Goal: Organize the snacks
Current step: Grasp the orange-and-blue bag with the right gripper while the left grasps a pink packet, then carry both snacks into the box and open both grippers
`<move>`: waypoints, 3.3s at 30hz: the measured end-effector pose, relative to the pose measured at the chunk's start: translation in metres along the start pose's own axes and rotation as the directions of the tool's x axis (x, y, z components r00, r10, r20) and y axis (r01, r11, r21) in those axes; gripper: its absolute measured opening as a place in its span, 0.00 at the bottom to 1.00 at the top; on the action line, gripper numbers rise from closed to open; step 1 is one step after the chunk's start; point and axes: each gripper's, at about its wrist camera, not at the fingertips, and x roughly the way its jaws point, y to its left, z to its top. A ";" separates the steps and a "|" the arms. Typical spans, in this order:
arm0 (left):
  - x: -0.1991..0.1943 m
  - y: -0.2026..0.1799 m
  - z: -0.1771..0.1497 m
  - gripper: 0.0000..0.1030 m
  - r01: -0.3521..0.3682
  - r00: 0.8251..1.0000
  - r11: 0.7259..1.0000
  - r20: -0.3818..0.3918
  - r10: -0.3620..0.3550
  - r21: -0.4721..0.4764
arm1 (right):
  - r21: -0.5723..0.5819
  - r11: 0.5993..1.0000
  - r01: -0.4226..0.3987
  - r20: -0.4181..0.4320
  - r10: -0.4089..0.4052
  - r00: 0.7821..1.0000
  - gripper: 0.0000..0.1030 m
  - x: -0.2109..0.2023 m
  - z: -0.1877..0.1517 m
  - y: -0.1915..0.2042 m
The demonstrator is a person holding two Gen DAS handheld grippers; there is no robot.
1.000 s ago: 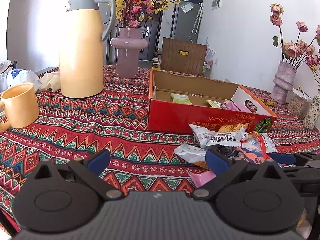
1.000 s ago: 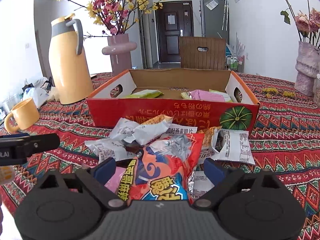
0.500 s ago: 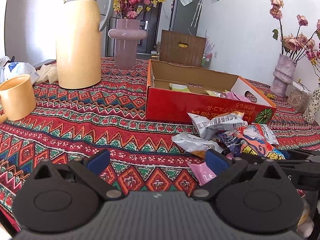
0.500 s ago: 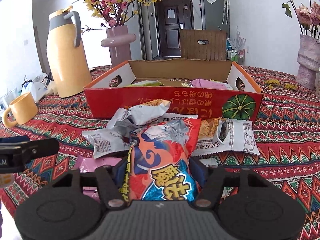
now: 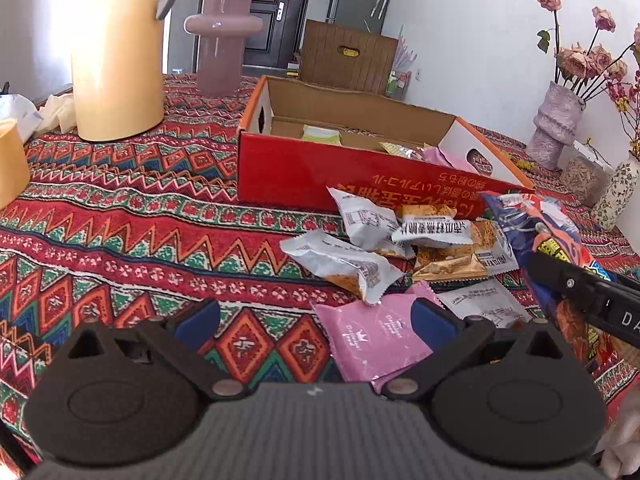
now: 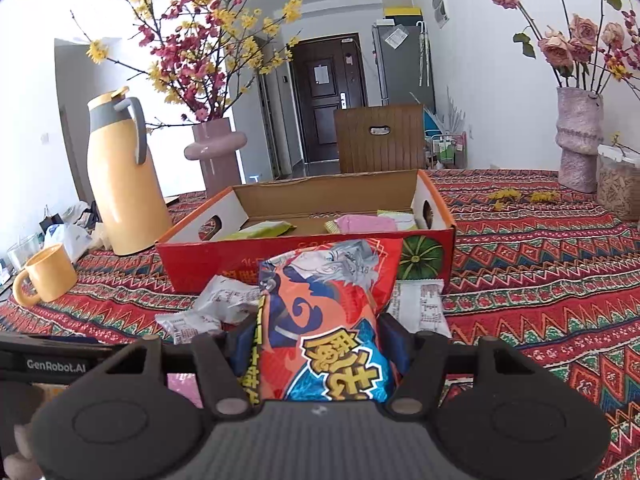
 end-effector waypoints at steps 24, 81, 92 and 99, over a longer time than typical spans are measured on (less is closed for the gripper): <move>0.045 -0.067 0.003 1.00 -0.149 0.974 0.988 -0.166 0.151 0.029 | 0.127 0.992 -0.008 0.011 0.007 1.000 0.60 -0.007 -0.019 -0.065; -0.005 -0.055 0.002 0.68 -0.101 0.993 0.993 -0.053 0.104 0.053 | 0.100 0.995 0.001 0.041 -0.006 0.999 0.60 -0.035 -0.021 -0.050; -0.031 -0.063 0.016 0.68 -0.056 0.998 0.996 0.035 0.054 0.073 | 0.085 0.996 0.005 0.069 -0.011 0.998 0.60 -0.034 -0.008 -0.044; -0.034 -0.065 0.032 0.68 -0.041 0.997 0.996 0.071 0.036 0.084 | 0.083 0.997 0.003 0.080 -0.009 0.997 0.60 -0.026 0.004 -0.041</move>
